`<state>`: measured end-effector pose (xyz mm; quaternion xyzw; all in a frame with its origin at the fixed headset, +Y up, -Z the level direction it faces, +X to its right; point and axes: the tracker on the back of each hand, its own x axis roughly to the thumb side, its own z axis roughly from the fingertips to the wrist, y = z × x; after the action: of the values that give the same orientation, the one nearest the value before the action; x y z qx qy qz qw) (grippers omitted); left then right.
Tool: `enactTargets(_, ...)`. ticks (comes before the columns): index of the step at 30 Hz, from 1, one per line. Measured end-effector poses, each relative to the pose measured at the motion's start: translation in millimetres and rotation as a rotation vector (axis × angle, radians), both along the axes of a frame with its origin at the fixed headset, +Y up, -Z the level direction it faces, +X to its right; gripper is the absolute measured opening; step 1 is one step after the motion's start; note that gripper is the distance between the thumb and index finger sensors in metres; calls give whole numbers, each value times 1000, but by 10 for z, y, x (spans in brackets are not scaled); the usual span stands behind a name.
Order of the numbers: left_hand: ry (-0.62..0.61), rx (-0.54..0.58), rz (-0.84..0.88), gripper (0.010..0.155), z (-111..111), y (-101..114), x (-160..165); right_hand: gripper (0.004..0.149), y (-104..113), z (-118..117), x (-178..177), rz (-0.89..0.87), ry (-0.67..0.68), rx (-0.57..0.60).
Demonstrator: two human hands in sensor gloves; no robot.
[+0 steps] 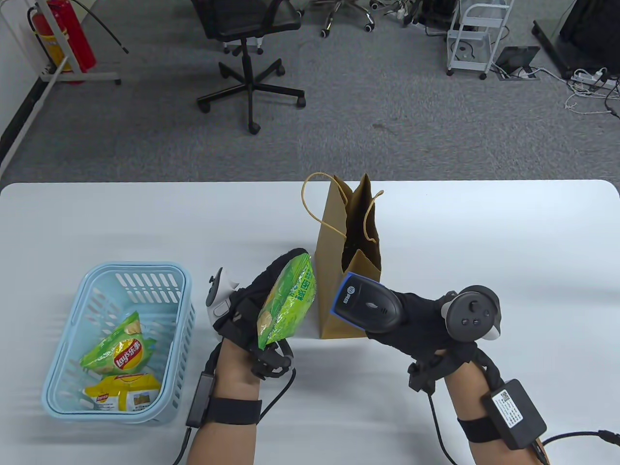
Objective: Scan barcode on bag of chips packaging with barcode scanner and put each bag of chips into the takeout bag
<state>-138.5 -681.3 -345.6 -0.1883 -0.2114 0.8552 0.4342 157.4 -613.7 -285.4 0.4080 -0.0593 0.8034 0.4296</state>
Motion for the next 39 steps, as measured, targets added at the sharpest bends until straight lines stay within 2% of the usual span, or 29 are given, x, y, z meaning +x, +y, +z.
enactTargets(11,32,1,-21,63,1,-1,-23,52,-2,-9,17,-5,-4,-4)
enactTargets(14,45,56,-50,63,-5,40,-44,53,43,-3,72,-20,-11,-12)
enactTargets(17,144,137,-108,63,11,175,-100,54,156,29,236,-103,-43,-9)
enactTargets(20,259,155,-151,62,76,346,-164,54,243,54,457,-195,-89,-5)
enactTargets(23,519,216,-368,62,149,579,-239,55,270,59,647,-250,-139,-8)
enactTargets(24,649,255,-463,62,174,694,-265,55,271,58,703,-270,-159,-10)
enactTargets(27,811,292,-548,62,224,987,-234,56,287,59,805,-291,-197,-13)
enactTargets(30,982,383,-755,62,248,1325,-141,56,292,54,849,-312,-206,-24)
enactTargets(34,1111,496,-1067,63,224,1698,138,57,280,37,885,-314,-227,-28)
enactTargets(37,1175,554,-1282,63,185,1883,336,57,273,32,922,-316,-250,-27)
enactTargets(39,1188,569,-1366,63,153,1945,438,57,276,32,941,-326,-251,-31)
